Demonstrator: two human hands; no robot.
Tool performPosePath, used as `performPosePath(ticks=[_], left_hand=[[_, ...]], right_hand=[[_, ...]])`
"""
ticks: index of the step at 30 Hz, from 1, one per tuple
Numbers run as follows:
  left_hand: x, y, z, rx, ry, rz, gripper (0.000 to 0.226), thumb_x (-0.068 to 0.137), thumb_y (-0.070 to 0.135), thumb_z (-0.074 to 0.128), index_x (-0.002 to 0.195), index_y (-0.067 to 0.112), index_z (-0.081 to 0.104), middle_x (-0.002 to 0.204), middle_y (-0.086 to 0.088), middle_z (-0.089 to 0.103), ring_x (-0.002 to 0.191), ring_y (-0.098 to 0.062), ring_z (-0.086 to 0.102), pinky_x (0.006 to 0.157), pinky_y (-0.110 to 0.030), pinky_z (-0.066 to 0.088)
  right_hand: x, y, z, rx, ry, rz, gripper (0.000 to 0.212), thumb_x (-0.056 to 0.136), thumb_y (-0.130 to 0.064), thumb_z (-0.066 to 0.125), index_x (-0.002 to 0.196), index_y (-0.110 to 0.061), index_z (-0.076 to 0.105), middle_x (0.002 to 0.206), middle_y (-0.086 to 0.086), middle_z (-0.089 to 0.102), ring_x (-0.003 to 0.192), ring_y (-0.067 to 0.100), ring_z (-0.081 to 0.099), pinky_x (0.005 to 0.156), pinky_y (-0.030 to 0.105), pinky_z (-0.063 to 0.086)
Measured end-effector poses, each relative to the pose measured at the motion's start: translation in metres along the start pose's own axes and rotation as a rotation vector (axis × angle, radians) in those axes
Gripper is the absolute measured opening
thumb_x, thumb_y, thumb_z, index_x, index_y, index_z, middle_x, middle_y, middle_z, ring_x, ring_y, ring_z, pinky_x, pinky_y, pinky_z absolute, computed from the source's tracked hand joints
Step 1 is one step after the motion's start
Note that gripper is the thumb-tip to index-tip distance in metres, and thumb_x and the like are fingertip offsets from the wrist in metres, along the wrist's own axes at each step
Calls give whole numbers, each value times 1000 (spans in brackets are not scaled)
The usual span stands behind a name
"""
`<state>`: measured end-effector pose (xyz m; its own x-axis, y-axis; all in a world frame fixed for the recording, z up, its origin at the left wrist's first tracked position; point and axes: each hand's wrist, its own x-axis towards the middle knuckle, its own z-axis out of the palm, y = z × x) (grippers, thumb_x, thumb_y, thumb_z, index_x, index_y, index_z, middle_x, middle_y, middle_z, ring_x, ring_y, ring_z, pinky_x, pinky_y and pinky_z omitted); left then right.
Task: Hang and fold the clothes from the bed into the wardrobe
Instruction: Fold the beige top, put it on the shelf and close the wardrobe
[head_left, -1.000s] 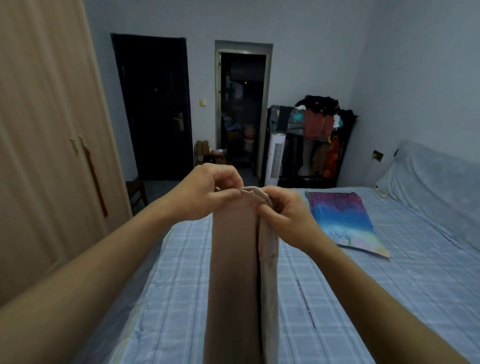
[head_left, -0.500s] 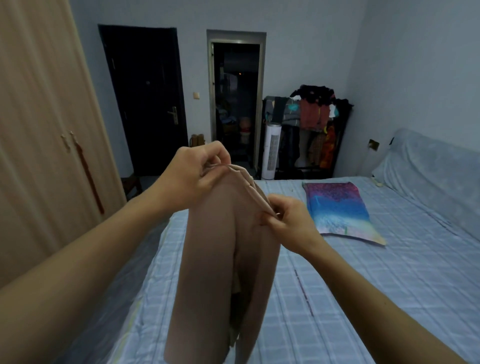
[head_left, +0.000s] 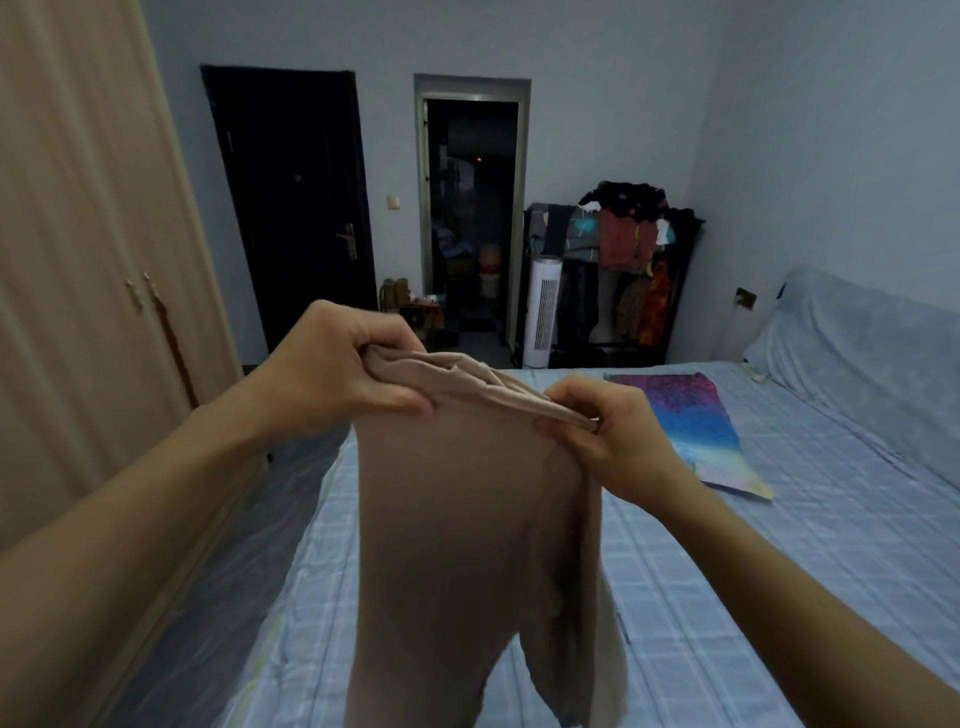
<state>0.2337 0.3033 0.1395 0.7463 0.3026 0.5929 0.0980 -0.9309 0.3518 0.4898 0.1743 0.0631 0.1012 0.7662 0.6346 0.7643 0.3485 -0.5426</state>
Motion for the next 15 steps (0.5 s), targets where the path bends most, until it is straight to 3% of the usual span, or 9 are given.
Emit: performPosePath(ticks=[3, 9, 12, 15], left_hand=[[-5, -3, 7, 68, -9, 55, 19, 71, 27, 85, 83, 15, 75, 73, 9, 70, 70, -7, 68, 61, -14, 49], [-7, -3, 5, 72, 52, 63, 13, 83, 29, 75, 83, 16, 73, 77, 7, 69, 73, -12, 67, 63, -24, 53], [-7, 0, 5, 89, 15, 89, 12, 85, 26, 72, 84, 15, 69, 80, 7, 65, 75, -13, 64, 65, -21, 50], [-12, -3, 6, 86, 4, 99, 8, 87, 19, 72, 84, 15, 66, 81, 6, 62, 76, -12, 61, 66, -16, 44]], right_hand=[[-4, 0, 4, -33, -7, -3, 10, 87, -6, 69, 86, -15, 68, 77, -3, 67, 73, 12, 64, 64, 29, 51], [-13, 3, 10, -45, -89, -12, 8, 85, -9, 73, 88, -16, 70, 79, -6, 67, 77, 12, 64, 67, 32, 54], [-26, 6, 26, -82, -83, -9, 8, 82, -10, 72, 82, -16, 68, 77, -6, 64, 75, 11, 61, 65, 33, 53], [-36, 10, 47, -9, 11, 107, 3, 82, -14, 59, 79, -16, 60, 72, -5, 59, 67, 9, 56, 58, 25, 45]])
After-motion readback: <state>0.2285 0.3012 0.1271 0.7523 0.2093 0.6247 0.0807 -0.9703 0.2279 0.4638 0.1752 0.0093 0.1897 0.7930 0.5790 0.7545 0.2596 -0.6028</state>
